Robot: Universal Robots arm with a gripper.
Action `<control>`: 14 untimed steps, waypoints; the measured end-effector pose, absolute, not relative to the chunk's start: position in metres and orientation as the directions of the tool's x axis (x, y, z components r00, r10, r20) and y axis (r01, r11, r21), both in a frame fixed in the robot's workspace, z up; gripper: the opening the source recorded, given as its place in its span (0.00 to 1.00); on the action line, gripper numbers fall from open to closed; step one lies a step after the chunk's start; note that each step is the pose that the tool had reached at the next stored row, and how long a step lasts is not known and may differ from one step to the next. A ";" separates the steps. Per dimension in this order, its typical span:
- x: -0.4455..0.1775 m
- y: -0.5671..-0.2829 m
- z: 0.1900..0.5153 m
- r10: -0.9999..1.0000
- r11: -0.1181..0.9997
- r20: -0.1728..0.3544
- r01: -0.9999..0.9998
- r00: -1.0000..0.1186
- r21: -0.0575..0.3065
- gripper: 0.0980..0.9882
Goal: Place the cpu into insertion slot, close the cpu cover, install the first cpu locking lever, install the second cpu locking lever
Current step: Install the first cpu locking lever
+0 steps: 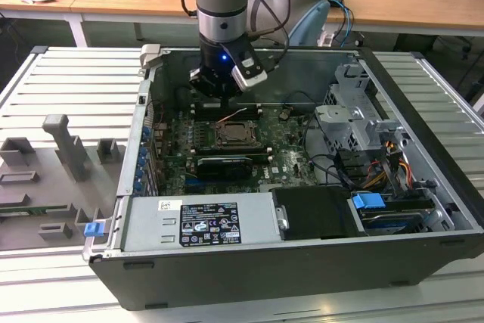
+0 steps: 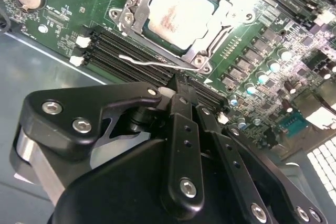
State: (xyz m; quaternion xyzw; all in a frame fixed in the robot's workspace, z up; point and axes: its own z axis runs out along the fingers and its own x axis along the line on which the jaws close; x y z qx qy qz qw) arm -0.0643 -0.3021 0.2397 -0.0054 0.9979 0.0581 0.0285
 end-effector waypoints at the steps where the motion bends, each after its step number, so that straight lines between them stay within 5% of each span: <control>1: -0.064 -0.302 0.240 -0.007 0.993 -0.063 -0.015 -0.998 0.116 0.01; 14: -0.054 -0.297 0.230 -0.021 0.992 -0.066 -0.029 -0.998 0.119 0.01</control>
